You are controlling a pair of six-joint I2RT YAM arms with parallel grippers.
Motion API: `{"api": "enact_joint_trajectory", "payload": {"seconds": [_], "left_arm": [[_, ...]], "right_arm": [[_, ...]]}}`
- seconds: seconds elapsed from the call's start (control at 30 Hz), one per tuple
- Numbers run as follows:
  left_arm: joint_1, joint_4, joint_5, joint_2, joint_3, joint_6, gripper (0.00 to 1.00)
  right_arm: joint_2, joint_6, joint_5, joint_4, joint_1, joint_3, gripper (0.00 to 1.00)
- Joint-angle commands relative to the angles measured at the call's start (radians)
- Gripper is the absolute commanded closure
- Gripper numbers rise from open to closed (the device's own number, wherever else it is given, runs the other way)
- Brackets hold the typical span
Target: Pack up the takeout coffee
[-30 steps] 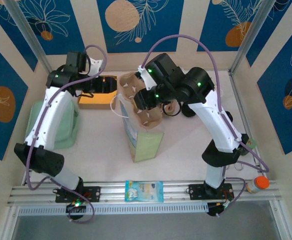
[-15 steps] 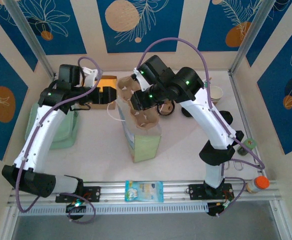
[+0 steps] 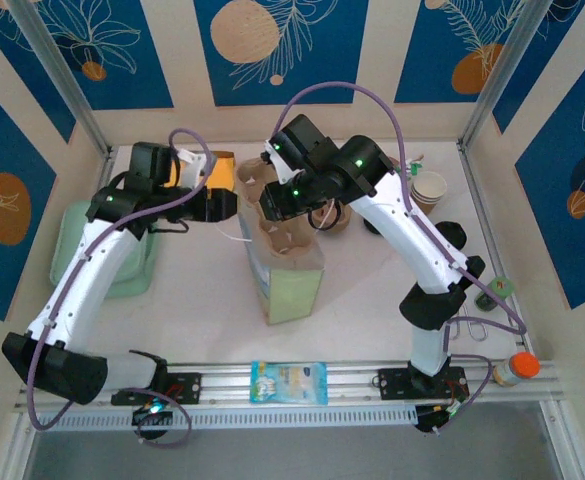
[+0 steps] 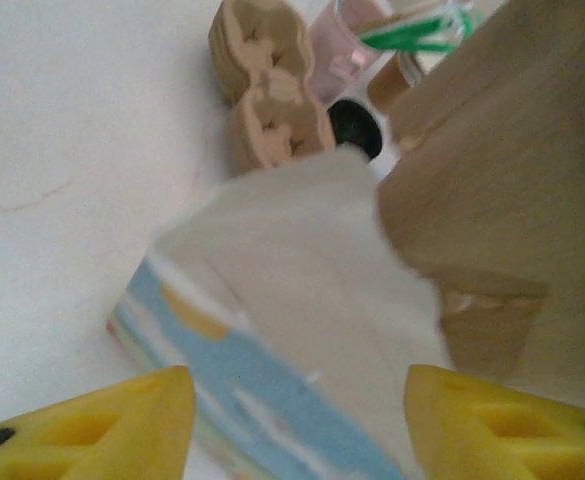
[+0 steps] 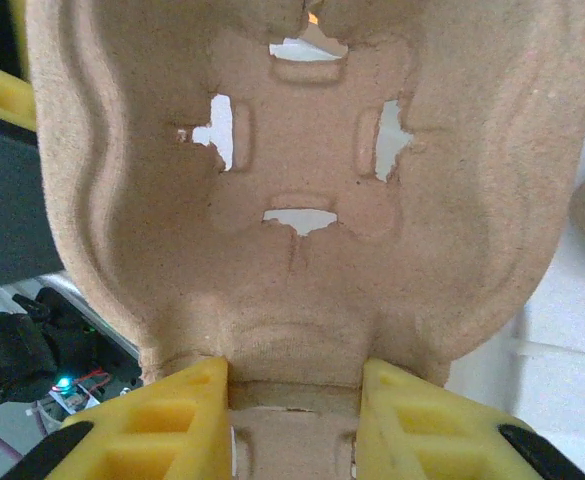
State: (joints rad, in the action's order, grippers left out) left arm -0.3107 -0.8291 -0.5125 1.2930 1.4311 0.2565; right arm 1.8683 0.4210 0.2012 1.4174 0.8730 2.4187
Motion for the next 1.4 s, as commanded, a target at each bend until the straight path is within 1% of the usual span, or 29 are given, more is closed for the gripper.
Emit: {"api": "enact_joint_trajectory", "payload": {"seconds": [0.0, 0.13, 0.27, 0.37, 0.43, 0.6, 0.83, 1.07, 1.37], "left_arm": [[-0.009, -0.020, 0.019, -0.043, -0.038, -0.010, 0.50], [-0.009, -0.001, 0.016, -0.063, -0.065, 0.005, 0.64], [-0.009, 0.013, 0.012, -0.075, -0.081, 0.015, 0.77], [-0.010, 0.020, 0.005, -0.085, -0.087, 0.025, 0.84], [-0.012, 0.025, 0.001, -0.093, -0.094, 0.032, 0.87], [-0.022, 0.035, -0.004, -0.122, -0.119, 0.046, 0.89], [-0.039, 0.039, -0.008, -0.148, -0.163, 0.054, 0.90], [-0.040, 0.036, -0.007, -0.169, -0.169, 0.058, 0.91], [-0.041, 0.042, -0.015, -0.193, -0.175, 0.073, 0.92]], "right_arm": [[-0.025, 0.018, -0.025, -0.019, 0.007, -0.004, 0.70], [-0.015, 0.023, -0.028, -0.017, 0.006, -0.007, 0.70], [-0.018, 0.028, -0.004, -0.016, 0.005, -0.024, 0.70], [-0.024, 0.034, -0.002, -0.025, 0.001, -0.049, 0.70], [-0.030, 0.038, -0.010, -0.038, 0.001, -0.073, 0.70], [-0.032, 0.045, -0.015, -0.062, 0.000, -0.128, 0.70], [-0.025, 0.041, 0.032, -0.059, -0.002, -0.147, 0.71], [-0.018, 0.036, 0.094, -0.041, 0.003, -0.148, 0.71], [0.012, 0.038, 0.192, 0.004, 0.057, -0.110, 0.72]]}}
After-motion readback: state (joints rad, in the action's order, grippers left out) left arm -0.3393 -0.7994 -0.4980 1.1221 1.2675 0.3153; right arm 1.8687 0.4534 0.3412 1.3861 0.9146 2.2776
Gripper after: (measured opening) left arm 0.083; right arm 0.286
